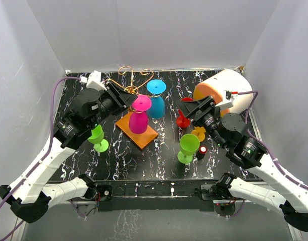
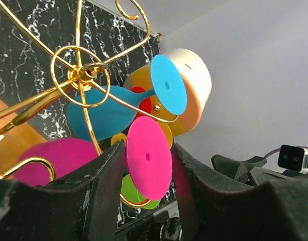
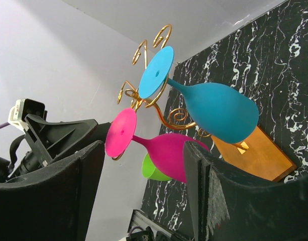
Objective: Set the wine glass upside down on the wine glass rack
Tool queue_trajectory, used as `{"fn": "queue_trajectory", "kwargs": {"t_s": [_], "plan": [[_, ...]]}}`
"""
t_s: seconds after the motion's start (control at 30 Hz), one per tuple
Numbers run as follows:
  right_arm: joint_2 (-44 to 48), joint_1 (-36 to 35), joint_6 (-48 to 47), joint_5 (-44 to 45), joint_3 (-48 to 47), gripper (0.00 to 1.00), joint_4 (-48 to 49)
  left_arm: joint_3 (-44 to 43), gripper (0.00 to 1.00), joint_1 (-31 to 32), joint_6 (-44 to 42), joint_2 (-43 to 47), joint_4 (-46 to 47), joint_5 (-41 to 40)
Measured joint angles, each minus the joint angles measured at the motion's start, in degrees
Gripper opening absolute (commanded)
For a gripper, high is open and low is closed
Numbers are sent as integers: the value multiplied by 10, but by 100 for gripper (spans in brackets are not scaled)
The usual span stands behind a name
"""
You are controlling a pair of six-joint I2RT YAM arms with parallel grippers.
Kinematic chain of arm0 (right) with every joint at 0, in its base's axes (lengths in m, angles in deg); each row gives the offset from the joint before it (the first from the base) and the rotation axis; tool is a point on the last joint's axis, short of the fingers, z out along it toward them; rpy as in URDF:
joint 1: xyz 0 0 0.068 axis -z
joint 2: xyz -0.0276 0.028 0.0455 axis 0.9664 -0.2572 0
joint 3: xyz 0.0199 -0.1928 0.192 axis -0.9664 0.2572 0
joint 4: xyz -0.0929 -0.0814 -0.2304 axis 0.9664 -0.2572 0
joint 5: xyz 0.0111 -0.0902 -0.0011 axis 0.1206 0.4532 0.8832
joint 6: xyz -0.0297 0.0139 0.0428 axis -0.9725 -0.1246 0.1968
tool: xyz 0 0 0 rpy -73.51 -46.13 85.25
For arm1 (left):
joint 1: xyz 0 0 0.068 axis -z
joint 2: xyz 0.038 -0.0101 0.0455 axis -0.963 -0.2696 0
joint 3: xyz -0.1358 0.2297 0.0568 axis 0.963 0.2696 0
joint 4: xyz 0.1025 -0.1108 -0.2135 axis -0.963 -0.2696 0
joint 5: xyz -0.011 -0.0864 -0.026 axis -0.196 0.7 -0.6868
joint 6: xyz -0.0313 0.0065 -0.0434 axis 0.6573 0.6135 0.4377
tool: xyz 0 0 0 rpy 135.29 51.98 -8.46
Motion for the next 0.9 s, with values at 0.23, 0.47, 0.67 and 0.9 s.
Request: {"fn": "queue_trajectory", "kwargs": {"t_s": [0.23, 0.47, 0.67, 0.9], "plan": [[-14, 0, -12, 10, 1, 57, -21, -14, 44, 0, -24, -5, -47, -40], [-86, 0, -77, 54, -61, 52, -149, -59, 65, 0, -76, 1, -97, -60], [-132, 0, -148, 87, -138, 52, -246, -114, 78, 0, -163, 57, -101, -41], [-145, 0, -190, 51, -141, 51, -346, -116, 84, 0, -250, 128, -136, -25]]}}
